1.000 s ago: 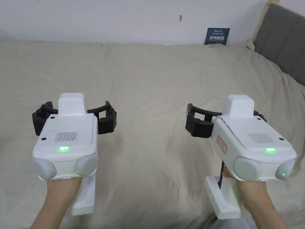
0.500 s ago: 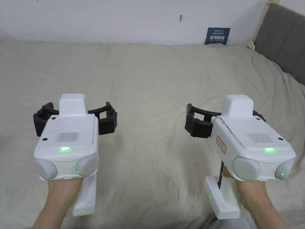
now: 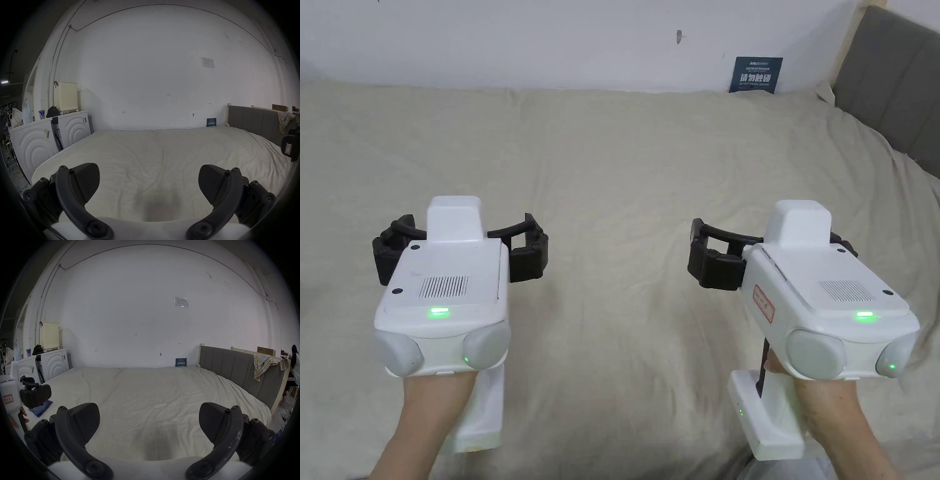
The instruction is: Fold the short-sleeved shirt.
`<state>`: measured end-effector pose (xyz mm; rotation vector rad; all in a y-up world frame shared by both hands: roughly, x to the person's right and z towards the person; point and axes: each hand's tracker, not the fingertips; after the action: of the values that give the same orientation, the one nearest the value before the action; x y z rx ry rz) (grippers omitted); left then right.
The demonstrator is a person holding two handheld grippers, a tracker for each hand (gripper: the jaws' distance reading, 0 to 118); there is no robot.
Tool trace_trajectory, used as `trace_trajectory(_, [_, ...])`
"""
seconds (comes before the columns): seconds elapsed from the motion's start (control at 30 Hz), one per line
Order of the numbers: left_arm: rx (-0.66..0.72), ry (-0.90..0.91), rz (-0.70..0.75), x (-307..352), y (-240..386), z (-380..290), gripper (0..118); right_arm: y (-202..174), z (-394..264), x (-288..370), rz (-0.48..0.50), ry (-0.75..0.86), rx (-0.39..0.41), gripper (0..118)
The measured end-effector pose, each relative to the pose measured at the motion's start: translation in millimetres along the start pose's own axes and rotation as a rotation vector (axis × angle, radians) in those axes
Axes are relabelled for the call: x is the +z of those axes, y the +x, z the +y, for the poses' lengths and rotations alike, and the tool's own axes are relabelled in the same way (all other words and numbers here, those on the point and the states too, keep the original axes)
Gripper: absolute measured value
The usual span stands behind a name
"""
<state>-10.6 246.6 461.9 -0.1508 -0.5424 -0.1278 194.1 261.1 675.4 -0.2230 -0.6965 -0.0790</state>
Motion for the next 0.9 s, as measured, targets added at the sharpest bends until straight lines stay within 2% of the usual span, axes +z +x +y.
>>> trace_trajectory(0.17, [0.006, -0.002, 0.001, 0.3, 0.0, 0.5, 118, -0.4, 0.4, 0.3, -0.003, -0.003, 0.006, 118])
trace_trajectory(0.23, [0.006, -0.002, 0.000, 1.5, 0.4, 1.4, 118, 0.3, 5.9, 0.7, -0.003, -0.051, -0.018, 118])
trace_trajectory(0.3, [0.013, 0.000, -0.002, 4.0, 0.0, 2.3, 118, 3.8, 16.6, -0.7, 0.003, -0.191, -0.082, 118])
trace_trajectory(0.33, [0.016, 0.004, -0.002, 5.6, -0.2, 2.6, 118, 7.8, 24.7, -2.6, 0.041, -0.290, -0.136, 118])
trace_trajectory(0.4, [0.020, 0.008, -0.007, 8.1, -0.4, 3.9, 118, 15.5, 35.0, -1.1, 0.149, -0.382, -0.246, 118])
trace_trajectory(0.47, [0.027, 0.012, -0.010, 9.8, 0.0, 3.8, 118, 16.2, 43.5, 5.2, 0.198, -0.441, -0.288, 118])
trace_trajectory(0.7, [0.041, 0.013, -0.023, 14.6, 4.1, 4.4, 118, -5.6, 62.2, 28.8, 0.100, -0.466, -0.178, 118])
trace_trajectory(0.9, [0.039, 0.005, -0.029, 15.7, 6.1, 1.9, 118, -8.1, 62.9, 37.9, 0.141, -0.412, -0.177, 118])
